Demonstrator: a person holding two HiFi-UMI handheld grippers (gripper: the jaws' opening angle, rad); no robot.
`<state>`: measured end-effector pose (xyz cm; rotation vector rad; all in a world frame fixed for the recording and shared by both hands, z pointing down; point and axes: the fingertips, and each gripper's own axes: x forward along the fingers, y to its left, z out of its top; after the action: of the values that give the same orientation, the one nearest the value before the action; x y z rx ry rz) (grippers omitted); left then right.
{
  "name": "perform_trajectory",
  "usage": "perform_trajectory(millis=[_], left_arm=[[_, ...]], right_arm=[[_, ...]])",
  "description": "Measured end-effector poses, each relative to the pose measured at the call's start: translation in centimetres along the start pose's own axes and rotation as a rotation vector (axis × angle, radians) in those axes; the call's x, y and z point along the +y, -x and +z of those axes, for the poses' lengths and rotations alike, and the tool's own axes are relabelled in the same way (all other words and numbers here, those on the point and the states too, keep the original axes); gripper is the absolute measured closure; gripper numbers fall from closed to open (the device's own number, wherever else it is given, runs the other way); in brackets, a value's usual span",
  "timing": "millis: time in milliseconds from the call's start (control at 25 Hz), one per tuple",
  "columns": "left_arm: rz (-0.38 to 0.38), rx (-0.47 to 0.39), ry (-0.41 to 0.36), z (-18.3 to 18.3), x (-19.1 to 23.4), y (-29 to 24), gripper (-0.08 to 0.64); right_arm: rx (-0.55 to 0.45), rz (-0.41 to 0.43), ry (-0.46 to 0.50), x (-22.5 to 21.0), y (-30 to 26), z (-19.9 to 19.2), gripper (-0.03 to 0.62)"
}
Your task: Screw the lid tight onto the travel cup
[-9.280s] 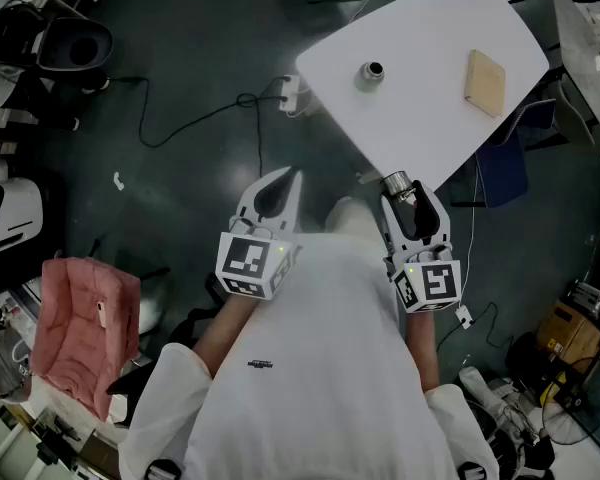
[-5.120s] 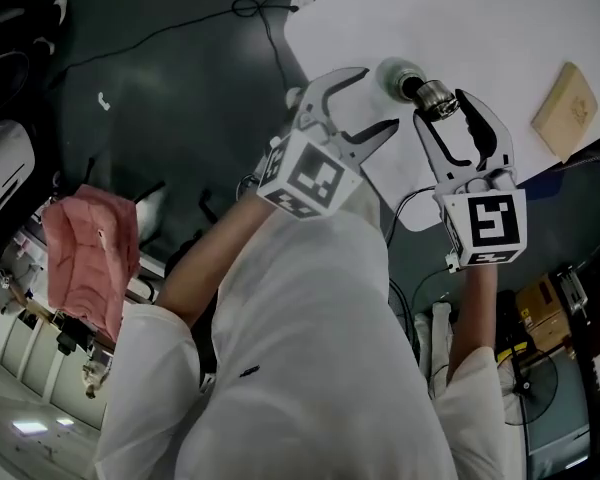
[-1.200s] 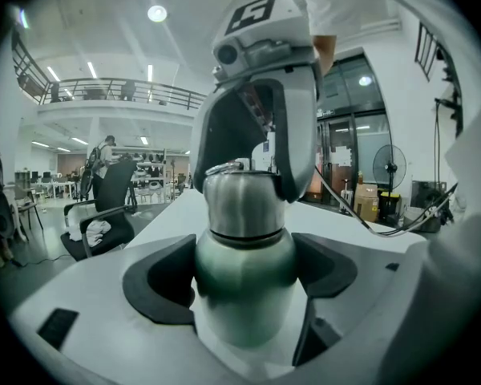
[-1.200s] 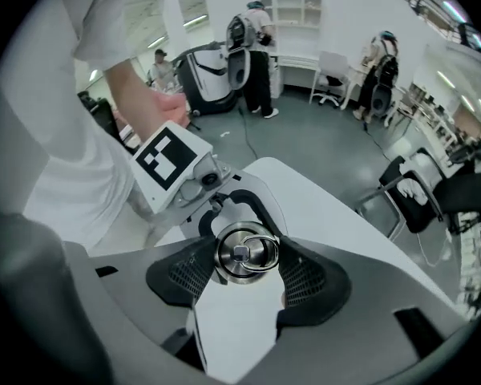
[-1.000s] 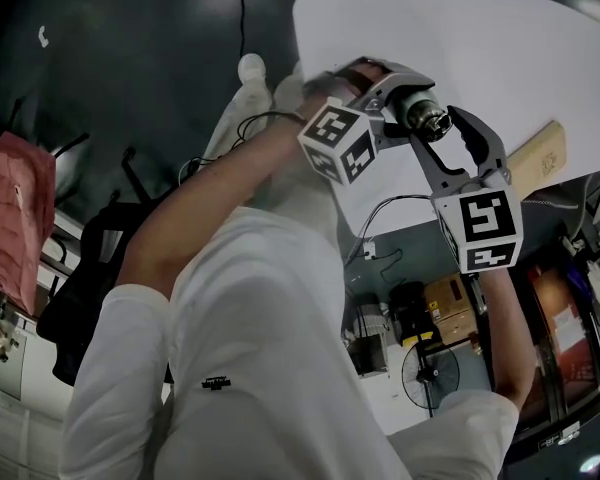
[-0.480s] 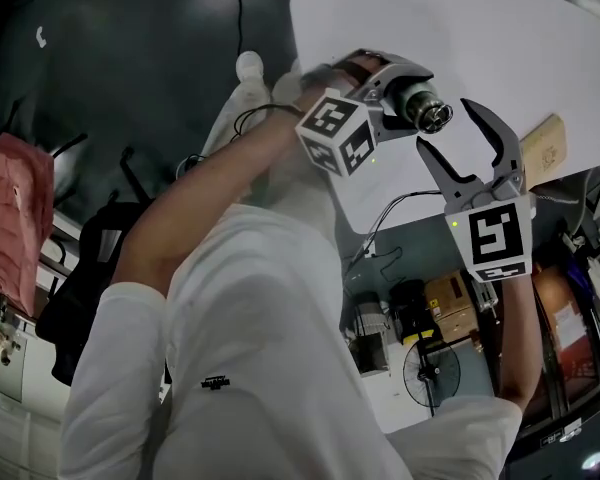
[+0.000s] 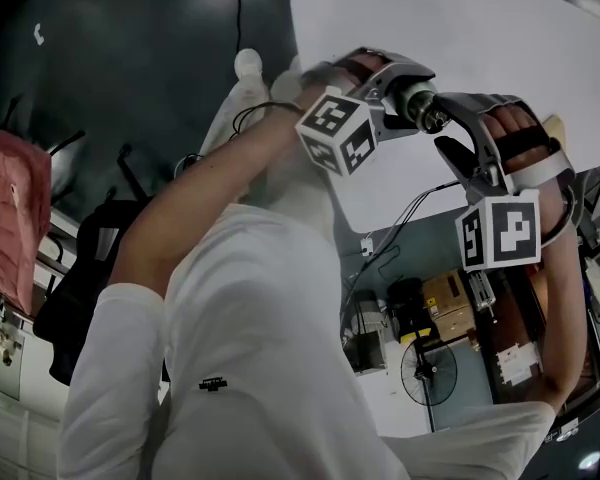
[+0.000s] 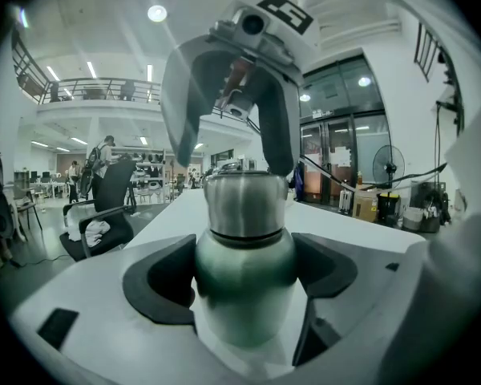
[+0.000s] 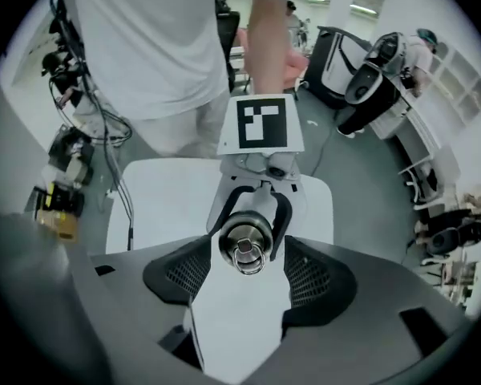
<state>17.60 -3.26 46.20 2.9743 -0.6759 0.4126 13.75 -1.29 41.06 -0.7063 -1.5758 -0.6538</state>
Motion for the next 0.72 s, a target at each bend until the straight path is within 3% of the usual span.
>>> perform_trajectory(millis=[160, 440, 560, 720], left_arm=[[0.002, -0.003, -0.004, 0.0, 0.1, 0.1, 0.207], [0.001, 0.001, -0.002, 0.0, 0.0, 0.1, 0.207], [0.002, 0.002, -0.003, 0.0, 0.1, 0.1, 0.207], [0.003, 0.004, -0.002, 0.0, 0.0, 0.1, 0.207]], right_arm=[[0.001, 0.050, 0.106, 0.1, -0.5, 0.4, 0.318], [0.018, 0.047, 0.203, 0.5, -1.3, 0.2, 0.368], [-0.014, 0.037, 0.082, 0.2, -1.4, 0.2, 0.370], [-0.075, 0.005, -0.222, -0.2, -1.4, 0.2, 0.370]])
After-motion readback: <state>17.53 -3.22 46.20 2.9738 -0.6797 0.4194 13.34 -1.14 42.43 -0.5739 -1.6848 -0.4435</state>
